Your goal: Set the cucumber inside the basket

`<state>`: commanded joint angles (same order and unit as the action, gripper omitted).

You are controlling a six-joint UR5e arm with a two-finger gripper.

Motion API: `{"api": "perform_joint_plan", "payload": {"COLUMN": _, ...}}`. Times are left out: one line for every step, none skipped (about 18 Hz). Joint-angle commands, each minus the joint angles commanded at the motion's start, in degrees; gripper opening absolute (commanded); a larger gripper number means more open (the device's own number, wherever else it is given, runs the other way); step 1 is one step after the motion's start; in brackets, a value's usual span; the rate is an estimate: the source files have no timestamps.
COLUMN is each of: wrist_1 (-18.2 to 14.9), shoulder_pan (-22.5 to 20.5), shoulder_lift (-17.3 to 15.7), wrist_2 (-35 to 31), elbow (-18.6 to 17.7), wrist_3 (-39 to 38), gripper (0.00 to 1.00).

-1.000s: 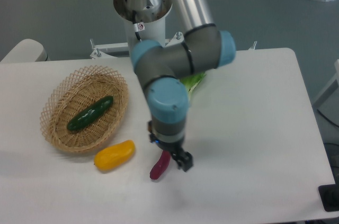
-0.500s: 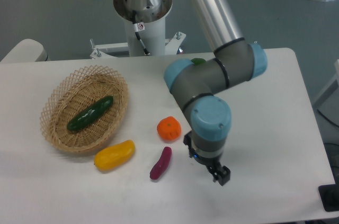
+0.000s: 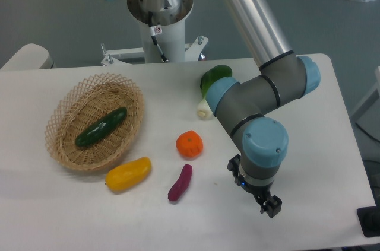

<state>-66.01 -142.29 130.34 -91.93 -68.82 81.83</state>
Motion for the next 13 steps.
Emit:
{"api": "perform_joint_plan", "payload": {"wrist_1": -0.09, "shoulder_pan": 0.0, "shoulder_lift": 0.09, "wrist_2": 0.0, "elbow": 0.0, "wrist_3": 0.0, "gripper": 1.0}}
{"api": "perform_joint_plan", "payload": {"wrist_1": 0.0, "shoulder_pan": 0.0, "shoulder_lift": 0.09, "wrist_2": 0.09, "elbow": 0.0, "wrist_3": 0.0, "gripper": 1.0}}
{"api": "perform_joint_plan", "payload": {"wrist_1": -0.09, "shoulder_pan": -0.09, "shoulder_lift": 0.0, "wrist_2": 0.17, "elbow": 0.0, "wrist_3": 0.0, "gripper": 1.0}}
{"api": "perform_joint_plan", "payload": {"wrist_1": -0.61, "shoulder_pan": -0.09, "shoulder_lift": -0.09, "wrist_2": 0.09, "elbow": 0.0, "wrist_3": 0.0, "gripper": 1.0}}
{"api": "perform_joint_plan", "payload": {"wrist_1": -1.66, "shoulder_pan": 0.0, "shoulder_lift": -0.26, "wrist_2": 0.0, "elbow": 0.0, "wrist_3": 0.0, "gripper": 1.0}}
{"api": "perform_joint_plan", "payload": {"wrist_1": -2.71, "shoulder_pan": -0.09, "shoulder_lift": -0.44, "wrist_2": 0.09, "elbow": 0.0, "wrist_3": 0.0, "gripper": 1.0}}
{"api": "perform_joint_plan", "payload": {"wrist_1": -2.9, "shoulder_pan": -0.09, "shoulder_lift": -0.62, "wrist_2": 0.17, "elbow": 0.0, "wrist_3": 0.0, "gripper": 1.0}}
{"api": "perform_joint_plan", "payload": {"wrist_1": -2.81, "shoulder_pan": -0.09, "shoulder_lift": -0.53, "wrist_2": 0.17, "elbow": 0.0, "wrist_3": -0.09, "gripper": 1.0}}
{"api": "perform_joint_plan", "payload": {"wrist_1": -2.9, "shoulder_pan": -0.09, "shoulder_lift": -0.53, "wrist_2": 0.17, "elbow": 0.0, "wrist_3": -0.09, "gripper": 1.0}}
{"api": "perform_joint_plan", "payload": {"wrist_1": -2.9, "shoulder_pan": 0.0, "shoulder_lift": -0.62, "wrist_2": 0.09, "elbow": 0.0, "wrist_3": -0.09, "gripper": 1.0}}
{"api": "perform_joint_plan", "payload": {"wrist_1": -2.9, "shoulder_pan": 0.0, "shoulder_lift": -0.53, "wrist_2": 0.0, "elbow": -0.09, "wrist_3": -0.26, "gripper": 1.0}}
{"api": "perform_joint_plan", "payload": {"wrist_1": -2.81, "shoulder_pan": 0.0, "shoulder_lift": -0.53, "wrist_2": 0.0, "elbow": -0.26, "wrist_3": -0.35, "gripper": 1.0}}
{"api": "perform_joint_plan", "payload": {"wrist_1": -2.73, "shoulder_pan": 0.0, "shoulder_lift": -0.62, "wrist_2": -0.09, "elbow": -0.35, "wrist_3": -0.44, "gripper": 1.0}}
